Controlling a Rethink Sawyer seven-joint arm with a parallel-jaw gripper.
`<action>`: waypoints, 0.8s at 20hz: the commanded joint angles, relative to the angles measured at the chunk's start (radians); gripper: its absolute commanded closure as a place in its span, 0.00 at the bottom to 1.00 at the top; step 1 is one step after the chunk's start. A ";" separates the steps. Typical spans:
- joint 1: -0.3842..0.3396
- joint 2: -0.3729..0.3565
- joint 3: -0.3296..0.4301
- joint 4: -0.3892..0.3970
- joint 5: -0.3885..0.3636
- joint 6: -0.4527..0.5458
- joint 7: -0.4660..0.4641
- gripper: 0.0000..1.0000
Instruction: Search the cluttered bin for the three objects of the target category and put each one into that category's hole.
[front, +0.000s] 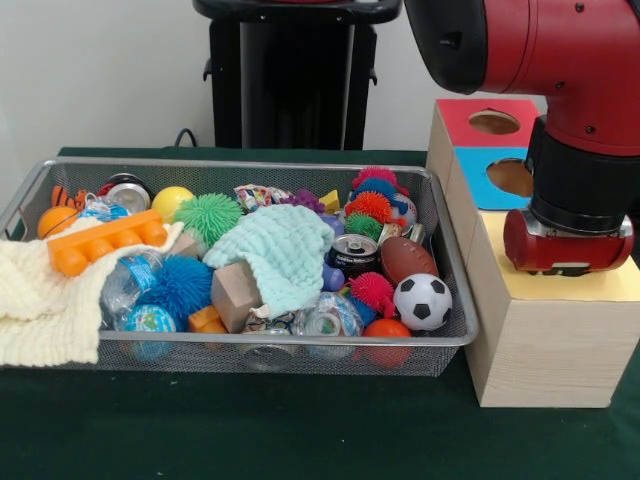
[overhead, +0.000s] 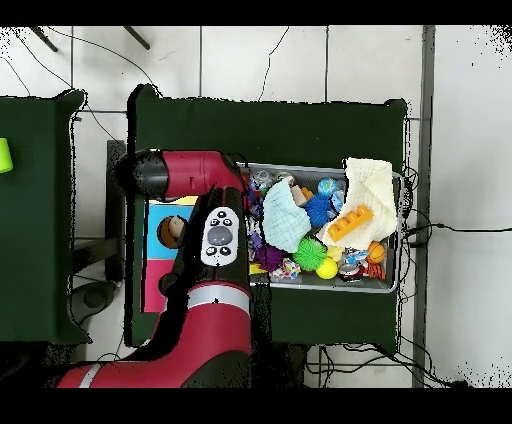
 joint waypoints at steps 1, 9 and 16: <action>-0.054 0.009 0.046 0.044 -0.054 -0.153 0.100 1.00; -0.080 -0.022 0.074 0.061 -0.061 -0.108 0.059 1.00; -0.078 -0.073 0.068 0.097 -0.058 -0.088 0.068 1.00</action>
